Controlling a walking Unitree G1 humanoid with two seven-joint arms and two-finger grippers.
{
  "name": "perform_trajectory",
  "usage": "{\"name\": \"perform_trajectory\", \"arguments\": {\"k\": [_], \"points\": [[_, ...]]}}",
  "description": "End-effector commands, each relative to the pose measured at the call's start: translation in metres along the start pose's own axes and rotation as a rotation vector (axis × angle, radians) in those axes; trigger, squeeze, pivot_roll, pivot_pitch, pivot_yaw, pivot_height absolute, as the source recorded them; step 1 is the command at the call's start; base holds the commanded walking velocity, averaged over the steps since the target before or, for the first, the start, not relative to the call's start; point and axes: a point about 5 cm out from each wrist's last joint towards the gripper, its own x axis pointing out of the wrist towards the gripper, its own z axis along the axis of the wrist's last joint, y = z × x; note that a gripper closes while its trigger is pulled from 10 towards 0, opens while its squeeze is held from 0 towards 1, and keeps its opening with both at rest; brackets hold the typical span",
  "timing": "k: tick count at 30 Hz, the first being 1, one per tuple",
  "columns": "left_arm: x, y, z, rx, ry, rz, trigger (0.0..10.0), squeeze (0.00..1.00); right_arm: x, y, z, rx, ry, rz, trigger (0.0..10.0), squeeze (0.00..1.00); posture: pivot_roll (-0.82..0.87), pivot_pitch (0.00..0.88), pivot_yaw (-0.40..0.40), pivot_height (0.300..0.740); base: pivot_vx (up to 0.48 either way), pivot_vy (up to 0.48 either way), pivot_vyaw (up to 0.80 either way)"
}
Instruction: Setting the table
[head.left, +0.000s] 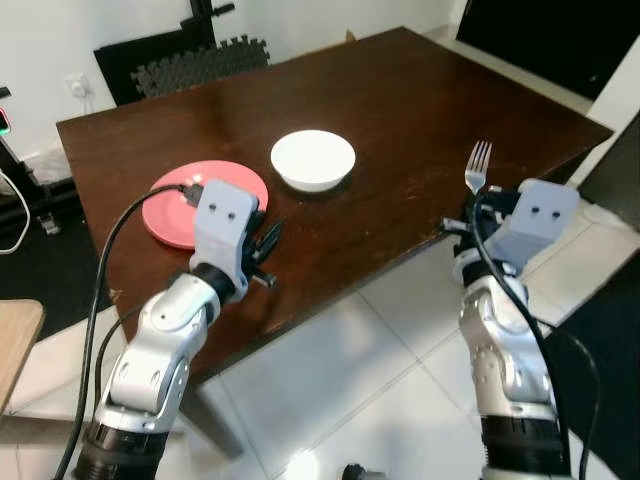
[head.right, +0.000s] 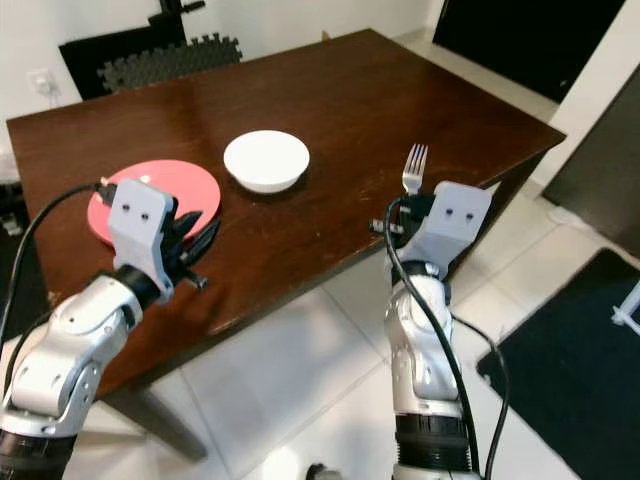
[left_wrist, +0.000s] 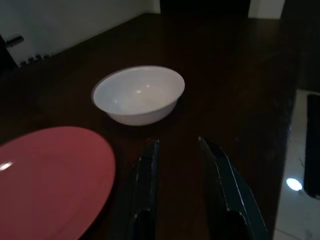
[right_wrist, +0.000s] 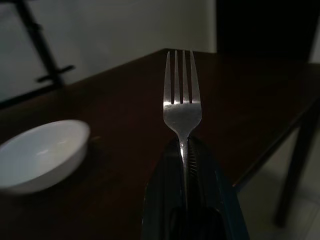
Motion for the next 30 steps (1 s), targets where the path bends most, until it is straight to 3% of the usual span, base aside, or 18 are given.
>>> {"name": "perform_trajectory", "arguments": {"k": [1, 5, 12, 16, 19, 20, 23, 27, 30], "points": [[-0.003, 0.000, -0.003, 0.007, 0.014, -0.001, 10.0, 0.00, -0.001, -0.002, -0.002, -0.001, 0.010, -0.011, 10.0, 0.00, 0.07, 0.111, 0.056, 0.740, 0.480, 0.000, 0.00], [-0.003, 0.000, -0.003, 0.006, 0.016, 0.000, 10.0, 0.00, -0.002, -0.002, -0.002, -0.002, 0.009, -0.011, 10.0, 0.00, 0.07, 0.112, 0.056, 0.740, 0.426, 0.000, 0.00], [-0.004, -0.001, -0.003, -0.010, 0.012, 0.004, 10.0, 0.00, -0.001, -0.002, -0.002, -0.006, 0.007, -0.009, 10.0, 0.00, 0.07, 0.112, 0.056, 0.740, 0.000, 0.000, 0.00], [-0.007, -0.002, -0.002, -0.018, 0.011, -0.002, 10.0, 0.00, 0.003, 0.005, 0.007, -0.100, -0.030, 0.079, 10.0, 0.00, 0.08, 0.113, 0.057, 0.740, 0.000, 0.000, 0.00], [-0.008, 0.000, -0.003, -0.018, 0.013, -0.001, 10.0, 0.00, 0.005, 0.008, 0.010, -0.117, -0.037, 0.106, 10.0, 0.00, 0.08, 0.114, 0.057, 0.740, 0.000, 0.000, 0.00], [-0.010, 0.003, -0.005, -0.016, 0.024, 0.006, 10.0, 0.00, 0.009, 0.014, 0.014, -0.136, -0.022, 0.168, 10.0, 0.00, 0.08, 0.116, 0.059, 0.740, 0.000, 0.000, 0.00], [-0.012, 0.006, -0.006, -0.011, 0.033, 0.014, 10.0, 0.00, 0.015, 0.018, 0.016, -0.145, -0.009, 0.203, 10.0, 0.00, 0.08, 0.116, 0.059, 0.740, 0.000, 0.000, 0.00], [-0.014, 0.008, -0.007, -0.010, 0.038, 0.022, 10.0, 0.00, 0.024, 0.017, 0.016, -0.155, 0.013, 0.192, 10.0, 0.00, 0.08, 0.117, 0.060, 0.740, 0.000, 0.000, 0.00], [-0.014, 0.010, -0.007, -0.011, 0.040, 0.029, 10.0, 0.00, 0.040, 0.011, 0.008, -0.151, 0.084, 0.126, 10.0, 0.00, 0.08, 0.119, 0.060, 0.740, 0.000, 0.000, 0.00]]}}
